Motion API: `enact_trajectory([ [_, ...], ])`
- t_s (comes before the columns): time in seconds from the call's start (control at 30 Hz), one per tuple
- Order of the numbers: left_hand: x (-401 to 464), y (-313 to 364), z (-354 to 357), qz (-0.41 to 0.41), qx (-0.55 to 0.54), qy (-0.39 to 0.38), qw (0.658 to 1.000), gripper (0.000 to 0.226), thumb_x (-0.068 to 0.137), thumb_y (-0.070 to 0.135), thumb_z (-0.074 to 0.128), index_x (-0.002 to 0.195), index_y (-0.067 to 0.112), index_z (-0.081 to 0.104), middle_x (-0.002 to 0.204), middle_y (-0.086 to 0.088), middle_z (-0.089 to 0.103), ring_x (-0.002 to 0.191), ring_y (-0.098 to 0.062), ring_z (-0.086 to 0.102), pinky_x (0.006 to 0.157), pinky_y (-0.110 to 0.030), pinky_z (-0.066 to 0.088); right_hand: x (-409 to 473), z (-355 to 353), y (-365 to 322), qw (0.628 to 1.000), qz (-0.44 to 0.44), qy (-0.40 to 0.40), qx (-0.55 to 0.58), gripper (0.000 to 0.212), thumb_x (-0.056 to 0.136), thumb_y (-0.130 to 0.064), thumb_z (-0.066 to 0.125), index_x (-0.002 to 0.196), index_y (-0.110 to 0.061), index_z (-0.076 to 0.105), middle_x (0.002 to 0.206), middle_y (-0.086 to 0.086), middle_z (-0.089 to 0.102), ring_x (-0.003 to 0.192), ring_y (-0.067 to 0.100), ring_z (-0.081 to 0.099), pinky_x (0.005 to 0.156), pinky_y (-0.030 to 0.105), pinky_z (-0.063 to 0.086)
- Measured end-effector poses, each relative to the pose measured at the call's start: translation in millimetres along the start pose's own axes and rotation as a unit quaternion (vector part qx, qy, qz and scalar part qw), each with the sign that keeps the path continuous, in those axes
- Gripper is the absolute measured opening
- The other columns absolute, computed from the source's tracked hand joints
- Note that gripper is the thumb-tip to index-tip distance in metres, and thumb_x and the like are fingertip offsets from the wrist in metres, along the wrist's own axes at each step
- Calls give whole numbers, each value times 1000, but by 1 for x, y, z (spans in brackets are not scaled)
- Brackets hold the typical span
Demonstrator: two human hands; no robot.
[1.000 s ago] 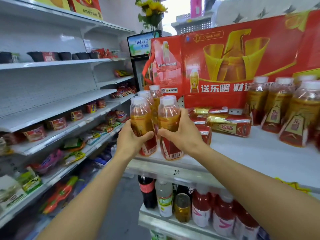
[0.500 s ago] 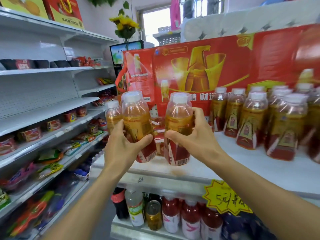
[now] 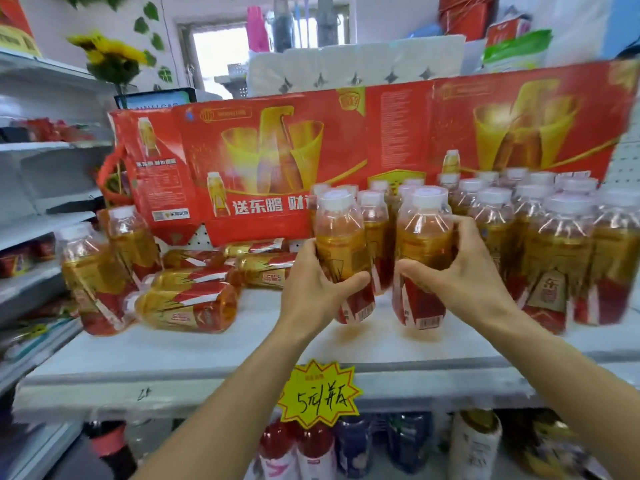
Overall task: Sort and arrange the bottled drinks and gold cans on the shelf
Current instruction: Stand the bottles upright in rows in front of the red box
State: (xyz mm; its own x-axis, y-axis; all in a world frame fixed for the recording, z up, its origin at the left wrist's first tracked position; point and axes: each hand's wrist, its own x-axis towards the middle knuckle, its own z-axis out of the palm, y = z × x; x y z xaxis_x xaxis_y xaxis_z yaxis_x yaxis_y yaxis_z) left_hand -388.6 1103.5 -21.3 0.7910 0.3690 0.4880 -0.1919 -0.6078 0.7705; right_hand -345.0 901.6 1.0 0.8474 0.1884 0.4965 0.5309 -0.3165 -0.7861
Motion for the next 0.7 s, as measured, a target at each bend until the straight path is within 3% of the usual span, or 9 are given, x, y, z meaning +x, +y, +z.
enact_trajectory([
  [0.2, 9, 3, 45, -20, 22, -39, 999, 76, 49, 67, 75, 111, 33, 46, 104, 14, 64, 97, -10, 64, 83, -42, 56, 3, -25, 33, 999, 39, -4, -37, 76, 66, -49, 80, 124, -39, 31, 115, -14, 54, 111, 14, 55, 97, 48, 48],
  [0.5, 13, -1, 54, -47, 43, -51, 997, 77, 53, 67, 75, 116, 32, 46, 110, 14, 63, 104, -11, 62, 89, -42, 54, 10, -30, 44, 996, 57, -46, -60, 82, 71, -54, 76, 132, -37, 25, 127, -8, 51, 116, 18, 54, 97, 47, 49],
  [0.6, 4, 2, 50, -45, 35, -70, 996, 71, 70, 50, 80, 129, 29, 45, 124, 12, 59, 115, -10, 56, 94, -31, 48, 6, -27, 40, 997, -22, 24, -74, 83, 78, -44, 74, 142, -28, 23, 139, -3, 38, 128, 15, 39, 105, 38, 40],
  [0.7, -11, 0, 34, -14, 67, -34, 997, 73, 80, 47, 74, 141, 27, 40, 137, 9, 49, 123, -10, 48, 101, -33, 44, 5, -19, 21, 969, -186, 117, -111, 72, 84, -29, 72, 142, -12, 32, 142, 6, 32, 132, 20, 29, 112, 35, 29],
])
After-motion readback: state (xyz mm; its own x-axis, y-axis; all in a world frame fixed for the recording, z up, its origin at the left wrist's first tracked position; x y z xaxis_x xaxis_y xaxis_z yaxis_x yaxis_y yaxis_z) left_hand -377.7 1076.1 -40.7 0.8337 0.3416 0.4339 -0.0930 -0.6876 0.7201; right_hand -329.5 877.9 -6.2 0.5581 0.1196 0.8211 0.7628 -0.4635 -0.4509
